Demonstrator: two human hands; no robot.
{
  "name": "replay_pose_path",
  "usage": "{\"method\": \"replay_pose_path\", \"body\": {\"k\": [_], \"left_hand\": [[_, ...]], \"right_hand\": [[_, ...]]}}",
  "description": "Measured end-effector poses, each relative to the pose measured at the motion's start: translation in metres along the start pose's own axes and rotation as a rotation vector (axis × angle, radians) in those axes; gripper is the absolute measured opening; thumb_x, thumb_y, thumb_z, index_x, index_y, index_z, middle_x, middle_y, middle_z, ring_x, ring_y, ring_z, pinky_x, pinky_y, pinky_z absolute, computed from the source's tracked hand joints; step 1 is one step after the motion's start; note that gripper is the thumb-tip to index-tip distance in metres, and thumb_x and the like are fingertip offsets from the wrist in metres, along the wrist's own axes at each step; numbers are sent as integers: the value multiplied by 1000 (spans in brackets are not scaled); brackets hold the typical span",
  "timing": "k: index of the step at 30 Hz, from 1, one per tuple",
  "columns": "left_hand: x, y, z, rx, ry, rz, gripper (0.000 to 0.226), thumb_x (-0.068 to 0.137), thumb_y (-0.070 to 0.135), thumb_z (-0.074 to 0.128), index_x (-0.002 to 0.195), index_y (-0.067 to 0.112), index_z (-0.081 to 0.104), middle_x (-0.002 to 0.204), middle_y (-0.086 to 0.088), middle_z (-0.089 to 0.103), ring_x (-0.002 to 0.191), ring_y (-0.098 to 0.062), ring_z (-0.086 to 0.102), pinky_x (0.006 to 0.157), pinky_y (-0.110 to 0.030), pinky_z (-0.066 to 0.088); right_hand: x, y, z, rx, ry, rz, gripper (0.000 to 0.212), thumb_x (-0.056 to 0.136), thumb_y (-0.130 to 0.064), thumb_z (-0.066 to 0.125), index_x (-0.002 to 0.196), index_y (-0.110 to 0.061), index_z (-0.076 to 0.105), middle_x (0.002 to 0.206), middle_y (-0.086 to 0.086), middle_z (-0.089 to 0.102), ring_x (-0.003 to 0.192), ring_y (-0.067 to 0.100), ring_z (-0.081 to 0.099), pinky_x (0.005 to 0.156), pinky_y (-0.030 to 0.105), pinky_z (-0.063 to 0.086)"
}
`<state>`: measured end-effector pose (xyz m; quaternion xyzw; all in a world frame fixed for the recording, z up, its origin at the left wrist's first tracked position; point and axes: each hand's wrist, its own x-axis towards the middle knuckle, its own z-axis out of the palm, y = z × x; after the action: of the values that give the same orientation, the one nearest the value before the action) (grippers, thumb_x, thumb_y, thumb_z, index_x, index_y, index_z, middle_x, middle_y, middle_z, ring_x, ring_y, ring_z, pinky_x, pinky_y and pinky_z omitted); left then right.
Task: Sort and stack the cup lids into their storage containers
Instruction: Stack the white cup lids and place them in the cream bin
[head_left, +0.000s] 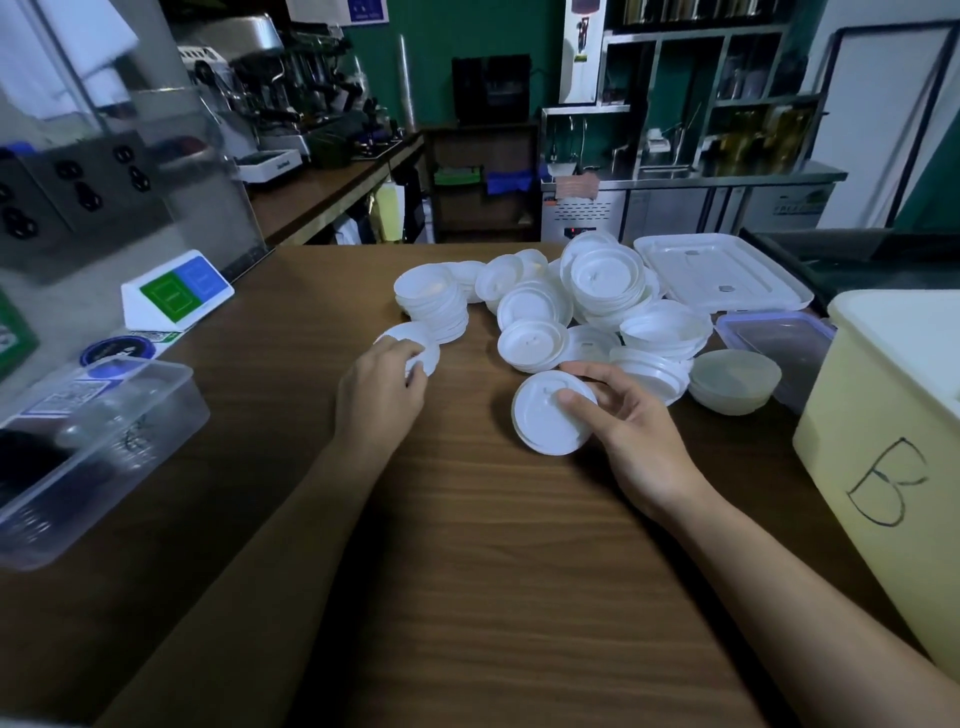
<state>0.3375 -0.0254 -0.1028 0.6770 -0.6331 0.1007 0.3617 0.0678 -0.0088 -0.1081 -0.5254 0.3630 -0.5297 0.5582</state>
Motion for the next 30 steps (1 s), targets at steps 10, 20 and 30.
{"method": "replay_pose_path", "body": {"k": [10,20,30], "left_hand": [[-32,59,-14,-415,-44,21,20,78,3,87,92,13,76,82,10,67,78,-5,64,72,-17,49],[-27,70,-34,-915,-78,-249,21,90,12,81,107,22,75,92,7,78,86,-16,76,78,-29,62],[-35,78,-28,-985,-419,-143,44,98,8,69,141,17,63,115,1,69,104,-13,74,95,-32,60]], "right_hand": [[1,2,-4,-66,24,-21,36,93,-4,72,126,-18,70,120,5,78,119,23,71,109,41,52],[2,3,-5,-55,53,-15,35,96,0,71,126,-18,69,118,5,79,115,20,72,101,32,54],[2,-7,-1,65,3,69,32,102,-20,59,129,-9,72,133,9,73,130,27,65,120,57,41]]}}
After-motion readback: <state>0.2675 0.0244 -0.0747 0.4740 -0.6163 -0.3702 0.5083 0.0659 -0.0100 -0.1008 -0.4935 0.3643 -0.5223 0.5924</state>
